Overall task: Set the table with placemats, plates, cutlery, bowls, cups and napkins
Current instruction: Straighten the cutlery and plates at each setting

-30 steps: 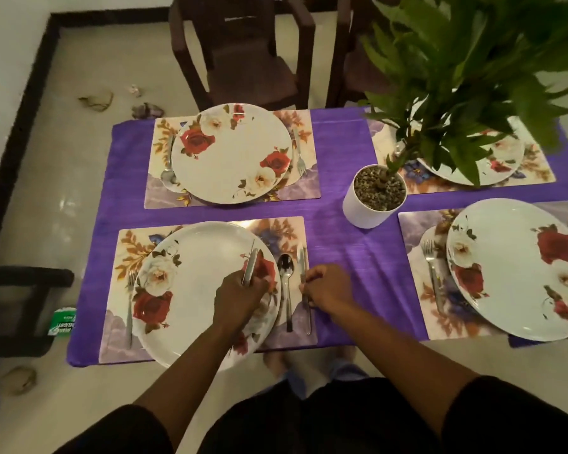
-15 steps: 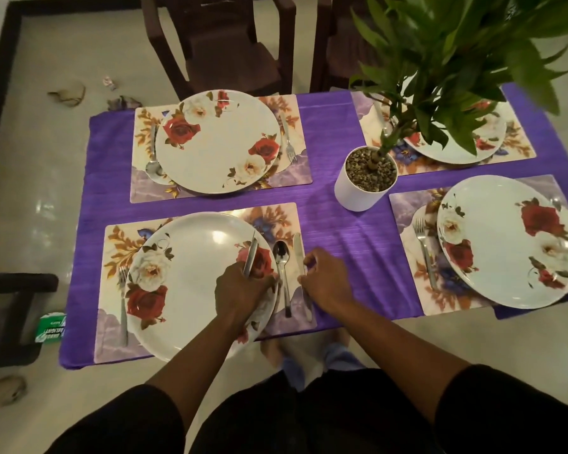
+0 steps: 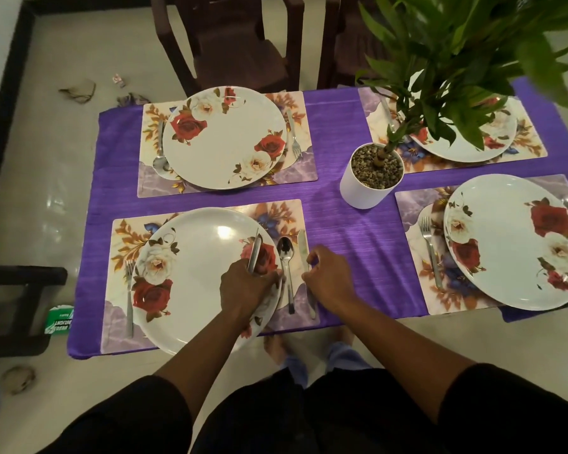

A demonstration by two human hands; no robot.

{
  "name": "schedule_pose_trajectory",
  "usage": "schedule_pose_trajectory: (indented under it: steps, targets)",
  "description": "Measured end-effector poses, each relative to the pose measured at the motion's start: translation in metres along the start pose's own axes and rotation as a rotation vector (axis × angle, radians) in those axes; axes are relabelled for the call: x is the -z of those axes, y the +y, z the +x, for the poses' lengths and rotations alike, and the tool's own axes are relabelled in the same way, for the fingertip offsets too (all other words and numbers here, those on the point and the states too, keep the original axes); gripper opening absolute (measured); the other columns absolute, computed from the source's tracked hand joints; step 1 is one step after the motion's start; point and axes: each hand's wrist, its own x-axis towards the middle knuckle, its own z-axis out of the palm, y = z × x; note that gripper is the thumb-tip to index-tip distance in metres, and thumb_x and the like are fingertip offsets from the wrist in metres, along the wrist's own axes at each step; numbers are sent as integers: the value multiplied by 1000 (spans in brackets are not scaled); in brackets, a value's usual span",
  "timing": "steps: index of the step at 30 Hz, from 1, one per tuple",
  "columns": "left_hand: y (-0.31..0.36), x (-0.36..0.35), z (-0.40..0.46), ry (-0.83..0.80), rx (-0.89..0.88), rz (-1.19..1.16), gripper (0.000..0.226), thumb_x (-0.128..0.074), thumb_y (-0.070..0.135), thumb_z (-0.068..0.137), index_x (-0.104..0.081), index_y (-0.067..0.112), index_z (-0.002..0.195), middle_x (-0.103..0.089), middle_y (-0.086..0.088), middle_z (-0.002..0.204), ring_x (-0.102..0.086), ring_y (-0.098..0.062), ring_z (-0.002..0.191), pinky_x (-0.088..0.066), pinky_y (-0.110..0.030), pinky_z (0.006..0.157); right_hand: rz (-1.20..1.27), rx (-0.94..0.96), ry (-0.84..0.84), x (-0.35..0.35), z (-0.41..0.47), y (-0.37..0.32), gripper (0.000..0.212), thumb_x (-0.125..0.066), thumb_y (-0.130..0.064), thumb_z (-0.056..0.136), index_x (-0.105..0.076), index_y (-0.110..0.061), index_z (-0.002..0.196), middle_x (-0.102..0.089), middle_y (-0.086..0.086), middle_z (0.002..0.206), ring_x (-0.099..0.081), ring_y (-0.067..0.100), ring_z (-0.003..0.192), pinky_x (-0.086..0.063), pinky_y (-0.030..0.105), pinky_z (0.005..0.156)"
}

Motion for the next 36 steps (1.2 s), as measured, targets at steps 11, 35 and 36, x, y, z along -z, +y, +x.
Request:
schedule_pose_trajectory:
  steps: [11, 35, 36]
  targets:
    - [7, -2, -1, -23, 17, -38, 67, -74, 68, 81, -66, 17, 125, -74, -3, 119, -72, -27, 105, -55, -45, 103, -23, 10, -11, 4, 6, 7, 24, -78, -13, 86, -61, -24, 99, -65, -8, 88, -63, 10, 72, -62, 30, 66]
    - [-2, 5, -7, 18, 32, -94, 51, -74, 59, 85, -70, 18, 115, -76, -2, 111, -74, -26, 97, -56, -43, 100, -83, 29, 20, -9, -1, -8, 23, -74, -12, 89, -60, -16, 108, -65, -1, 98, -63, 14, 84, -55, 24, 67]
    - [-3, 6, -6, 21, 30, -92, 50, -74, 59, 86, -70, 18, 114, -76, -2, 110, -74, -26, 97, -57, -42, 100, -85, 28, 23, -9, -2, -10, 24, -74, -12, 90, -61, -15, 109, -65, 0, 99, -63, 15, 85, -54, 23, 67]
